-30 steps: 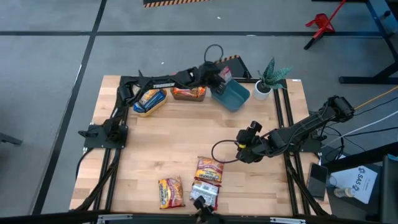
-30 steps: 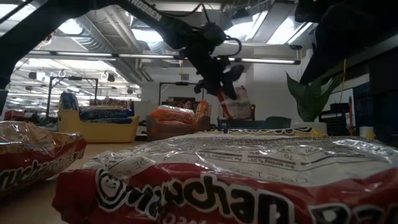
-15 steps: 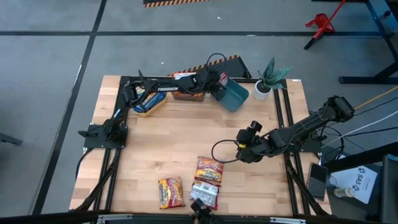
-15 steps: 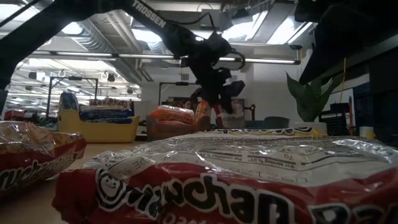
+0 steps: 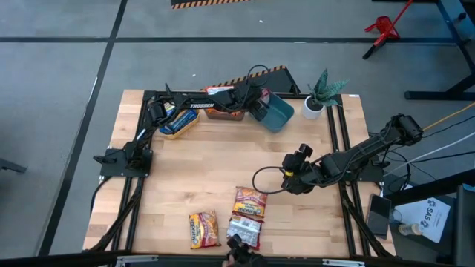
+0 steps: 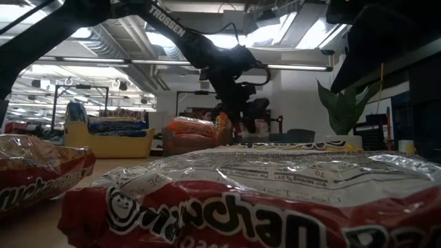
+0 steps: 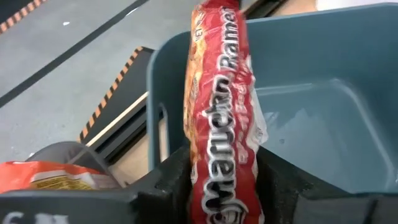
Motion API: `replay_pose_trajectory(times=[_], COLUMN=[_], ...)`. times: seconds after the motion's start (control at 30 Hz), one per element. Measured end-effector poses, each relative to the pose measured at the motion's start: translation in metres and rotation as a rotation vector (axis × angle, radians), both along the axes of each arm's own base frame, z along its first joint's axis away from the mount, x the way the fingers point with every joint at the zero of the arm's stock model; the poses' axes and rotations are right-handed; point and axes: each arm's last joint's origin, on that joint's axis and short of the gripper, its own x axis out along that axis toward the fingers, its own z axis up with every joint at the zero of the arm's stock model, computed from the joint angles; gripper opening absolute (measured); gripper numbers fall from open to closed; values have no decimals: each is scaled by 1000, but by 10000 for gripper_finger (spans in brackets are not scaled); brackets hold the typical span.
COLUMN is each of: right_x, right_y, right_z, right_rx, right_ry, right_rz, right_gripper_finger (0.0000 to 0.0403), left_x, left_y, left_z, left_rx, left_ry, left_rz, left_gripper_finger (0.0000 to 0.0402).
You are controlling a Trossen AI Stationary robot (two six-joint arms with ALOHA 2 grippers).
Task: Sort Maruchan noodles
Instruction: Put the red noodle pack into the blue bin
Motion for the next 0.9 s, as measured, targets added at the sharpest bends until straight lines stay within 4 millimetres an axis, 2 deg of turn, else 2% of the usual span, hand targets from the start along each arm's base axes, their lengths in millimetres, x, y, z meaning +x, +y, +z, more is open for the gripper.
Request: replay_pose_trajectory(times=[0.2, 0.4, 0.57, 0.73, 0.83, 0.9], right_x=[0, 0, 0, 0, 0, -1], right_y=[0, 0, 0, 0, 0, 1], right_z=[0, 0, 0, 0, -1, -1], right_rx=[0, 0, -2, 0, 18, 37], right_ry=[0, 1, 2, 3, 16, 28], right_rz=[0, 0, 2, 3, 12, 22], right_gripper_finger=[232, 232, 232, 232, 232, 232], left_x=[-2, -8, -7, -3, -6, -15], left_y=[6, 10, 14, 12, 3, -9], left_z=[0, 11, 34, 64, 89, 106], left_rx=[-26, -33, 10, -51, -214, -352], left_ry=[-16, -35, -73, -83, -68, -26], left_rz=[-24, -18, -40, -121, -267, -404], left_gripper_finger=[179, 214, 223, 223, 223, 224])
